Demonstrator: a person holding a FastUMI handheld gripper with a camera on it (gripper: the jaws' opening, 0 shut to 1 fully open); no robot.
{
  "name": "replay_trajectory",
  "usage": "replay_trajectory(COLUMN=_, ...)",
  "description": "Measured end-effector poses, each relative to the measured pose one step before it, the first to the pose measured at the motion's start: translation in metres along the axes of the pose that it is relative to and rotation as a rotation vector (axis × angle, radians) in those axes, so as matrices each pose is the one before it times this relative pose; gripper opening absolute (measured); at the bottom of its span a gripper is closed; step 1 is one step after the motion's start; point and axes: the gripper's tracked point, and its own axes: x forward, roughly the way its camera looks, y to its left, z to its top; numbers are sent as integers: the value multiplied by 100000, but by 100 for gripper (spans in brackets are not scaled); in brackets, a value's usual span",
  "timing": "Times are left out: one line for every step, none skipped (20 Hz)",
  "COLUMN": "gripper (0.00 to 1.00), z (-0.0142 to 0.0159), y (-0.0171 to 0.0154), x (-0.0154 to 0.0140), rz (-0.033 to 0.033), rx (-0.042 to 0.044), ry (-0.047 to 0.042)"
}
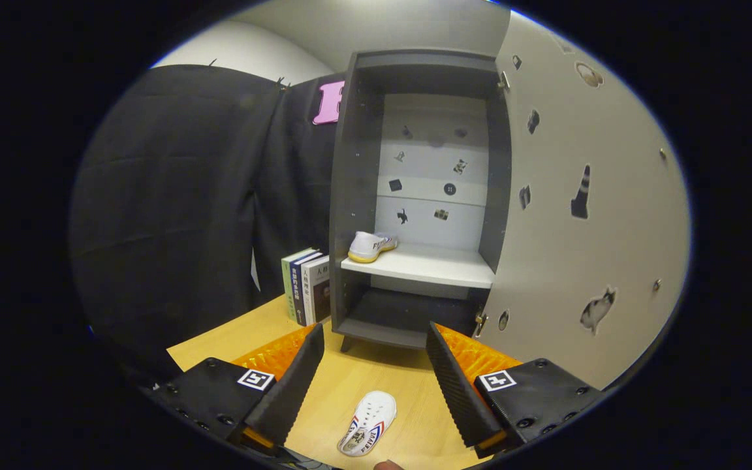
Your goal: Open the shoe cabinet door, grab the shoes and put them into the shoe cabinet, then close the shoe cabinet door.
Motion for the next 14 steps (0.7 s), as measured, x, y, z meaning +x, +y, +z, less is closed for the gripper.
replay_trajectory(gripper=98, z=-1032, y=97, x=856, rz=75, rx=448, ry=2248)
replay_trajectory(gripper=98, z=-1315, y=59, x=1171, rz=94, rx=293, ry=3083)
replay_trajectory(gripper=98, z=-981, y=46, x=895, rz=-132, rx=62, ry=2297)
replay_trajectory(gripper=98, z=-1389, y=17, x=1096, rz=-186, rx=-55, ry=2907)
replay_trajectory(gripper=98, z=-1259, y=201, x=1050, rz=378, rx=122, ry=3241)
replay_trajectory(gripper=98, z=-1148, y=260, x=963, rz=446, rx=150, ry=2661)
replay_trajectory(gripper=98, z=-1429, y=235, x=1175, rz=299, rx=122, ry=3687)
replay_trajectory(gripper=98, z=-1205, y=169, x=901, rz=67, rx=-61, ry=3750)
replay_trajectory(gripper=98, z=-1297, y=268, x=996, rz=314, rx=-135, ry=3826)
replay_trajectory(gripper=98, z=-1000, y=293, x=789, rz=449, rx=5, ry=3079)
replay_trajectory(gripper=98, z=-871, y=291, x=722, rz=522, rx=-26, ry=2350)
replay_trajectory(gripper=98, z=-1165, y=284, x=882, rz=385, rx=-14, ry=3057)
replay_trajectory(gripper=98, z=-1007, y=175, x=688, rz=252, rx=405, ry=2567)
replay_trajectory(gripper=98, z=-1243, y=255, x=689, rz=393, rx=1022, ry=3058)
